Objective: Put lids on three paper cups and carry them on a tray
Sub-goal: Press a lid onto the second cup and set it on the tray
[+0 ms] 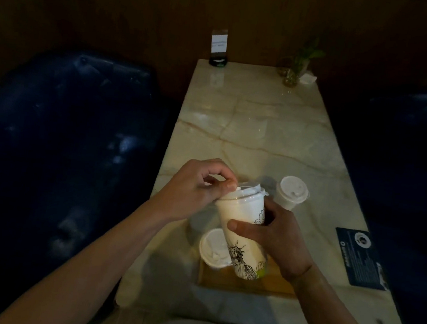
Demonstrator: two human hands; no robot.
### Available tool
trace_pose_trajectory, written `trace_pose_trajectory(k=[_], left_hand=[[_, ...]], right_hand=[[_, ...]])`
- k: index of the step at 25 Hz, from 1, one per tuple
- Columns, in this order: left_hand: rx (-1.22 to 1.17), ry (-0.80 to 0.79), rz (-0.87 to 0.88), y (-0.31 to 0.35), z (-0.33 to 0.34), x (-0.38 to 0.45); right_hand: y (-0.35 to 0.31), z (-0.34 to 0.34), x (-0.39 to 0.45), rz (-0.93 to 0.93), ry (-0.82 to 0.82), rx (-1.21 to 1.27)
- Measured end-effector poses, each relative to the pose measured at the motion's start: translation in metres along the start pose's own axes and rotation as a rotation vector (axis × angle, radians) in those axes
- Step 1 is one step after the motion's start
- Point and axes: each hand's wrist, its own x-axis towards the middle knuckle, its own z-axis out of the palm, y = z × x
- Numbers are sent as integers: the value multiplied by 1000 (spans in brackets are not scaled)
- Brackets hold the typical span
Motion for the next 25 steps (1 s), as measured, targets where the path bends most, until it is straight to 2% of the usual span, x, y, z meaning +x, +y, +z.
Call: trace_pose_trajectory(k=[6,13,16,25], left_hand=[[-22,78,7,-23,15,-14],[-405,-50,-241,-53,50,-44],[-431,-108,-259,-57,67,-48],[-348,12,-259,-54,133,-35]], right_hand=[[11,6,-6,33,27,55],[26,4,-31,72,115,88],[32,-2,-42,79,113,114],[72,-72,-43,121,-18,91]])
